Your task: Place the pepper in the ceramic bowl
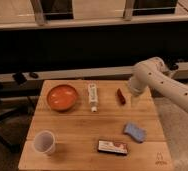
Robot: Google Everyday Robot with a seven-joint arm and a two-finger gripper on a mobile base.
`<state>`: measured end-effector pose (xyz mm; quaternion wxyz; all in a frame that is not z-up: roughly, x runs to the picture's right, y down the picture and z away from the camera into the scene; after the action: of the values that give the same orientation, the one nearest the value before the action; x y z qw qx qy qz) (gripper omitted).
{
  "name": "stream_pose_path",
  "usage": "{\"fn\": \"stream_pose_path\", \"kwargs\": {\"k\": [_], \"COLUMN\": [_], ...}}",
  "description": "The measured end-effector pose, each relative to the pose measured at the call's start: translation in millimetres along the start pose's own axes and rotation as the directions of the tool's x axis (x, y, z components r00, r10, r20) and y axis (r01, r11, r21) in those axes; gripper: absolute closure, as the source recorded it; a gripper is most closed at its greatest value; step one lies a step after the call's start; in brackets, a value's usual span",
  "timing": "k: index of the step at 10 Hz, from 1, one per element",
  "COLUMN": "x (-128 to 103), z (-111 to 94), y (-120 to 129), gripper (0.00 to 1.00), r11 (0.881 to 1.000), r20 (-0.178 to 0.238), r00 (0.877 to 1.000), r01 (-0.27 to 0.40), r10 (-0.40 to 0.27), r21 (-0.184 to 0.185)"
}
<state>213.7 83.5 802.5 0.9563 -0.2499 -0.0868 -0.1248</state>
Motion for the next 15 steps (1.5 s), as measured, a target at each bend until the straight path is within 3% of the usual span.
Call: {"fn": "stream_pose_path", "kwargs": {"k": [15], "x": [20], "z": [37], "y": [-29], "gripper": [0.20], "r11": [0.992], "r20": [0.001], "r00": [0.992], "r01": [0.122], "r10": [-0.122], "r21": [-0.012]}}
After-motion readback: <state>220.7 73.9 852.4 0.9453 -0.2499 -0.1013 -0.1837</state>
